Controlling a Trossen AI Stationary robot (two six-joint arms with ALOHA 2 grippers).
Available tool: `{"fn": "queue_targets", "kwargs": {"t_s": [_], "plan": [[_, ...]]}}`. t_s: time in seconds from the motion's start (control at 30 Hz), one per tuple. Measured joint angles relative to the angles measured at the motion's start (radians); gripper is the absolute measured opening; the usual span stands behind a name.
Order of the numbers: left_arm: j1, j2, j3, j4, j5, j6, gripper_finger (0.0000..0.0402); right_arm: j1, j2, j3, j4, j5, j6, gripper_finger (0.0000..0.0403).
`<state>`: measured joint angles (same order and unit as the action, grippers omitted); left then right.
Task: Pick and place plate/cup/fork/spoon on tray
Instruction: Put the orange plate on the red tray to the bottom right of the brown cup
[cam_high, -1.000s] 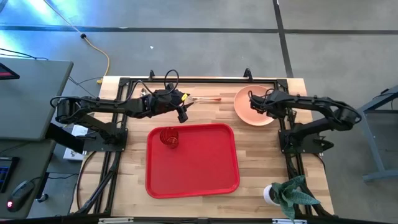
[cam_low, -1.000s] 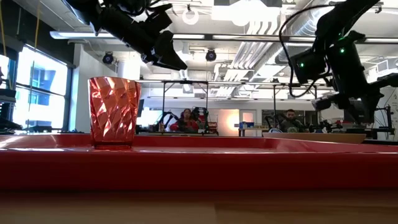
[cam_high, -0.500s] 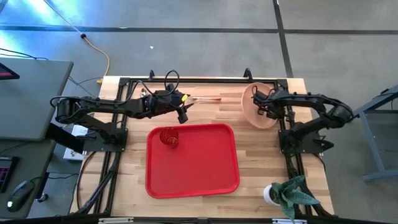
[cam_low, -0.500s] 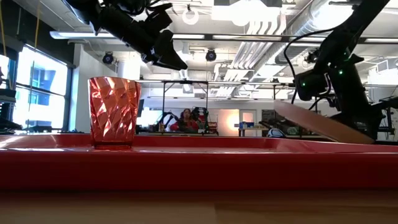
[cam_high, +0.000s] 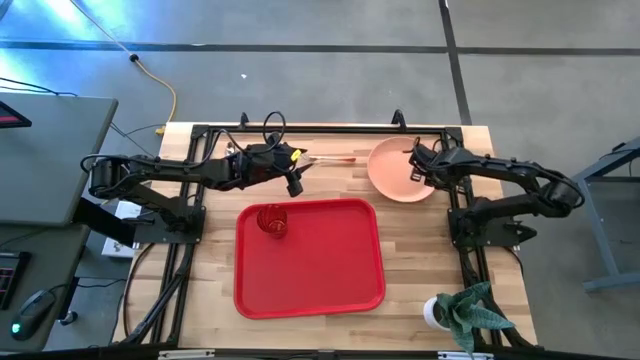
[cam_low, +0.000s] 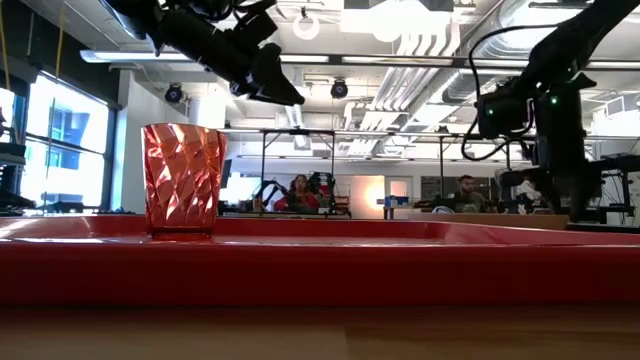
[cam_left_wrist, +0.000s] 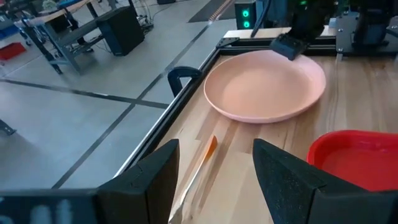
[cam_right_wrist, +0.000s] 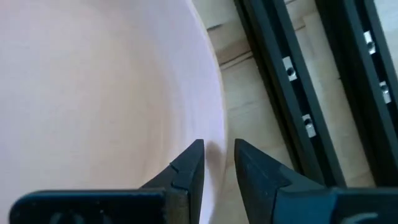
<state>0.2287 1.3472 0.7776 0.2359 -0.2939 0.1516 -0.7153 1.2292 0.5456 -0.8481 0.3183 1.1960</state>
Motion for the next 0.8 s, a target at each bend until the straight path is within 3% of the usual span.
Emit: {"fn": "queue_targets", "kwargs": {"t_s": [0.23,0.53,0.8], "plan": [[0.0,0.0,0.0,0.002,0.0,0.01,0.0195,0.0,-0.008,-0.118,0.195,0.003,0.006,0.0062],[0.0,0.0,0.0,0.002,-0.001,0.026,0.0195,0.118,-0.122,-0.142,0.248,0.099,0.016,0.0005],[0.0,0.0,0.0,0.01,-0.002,0.071,0.0195,0.289,-0.288,-0.143,0.241,0.307,0.001,0.0]]}}
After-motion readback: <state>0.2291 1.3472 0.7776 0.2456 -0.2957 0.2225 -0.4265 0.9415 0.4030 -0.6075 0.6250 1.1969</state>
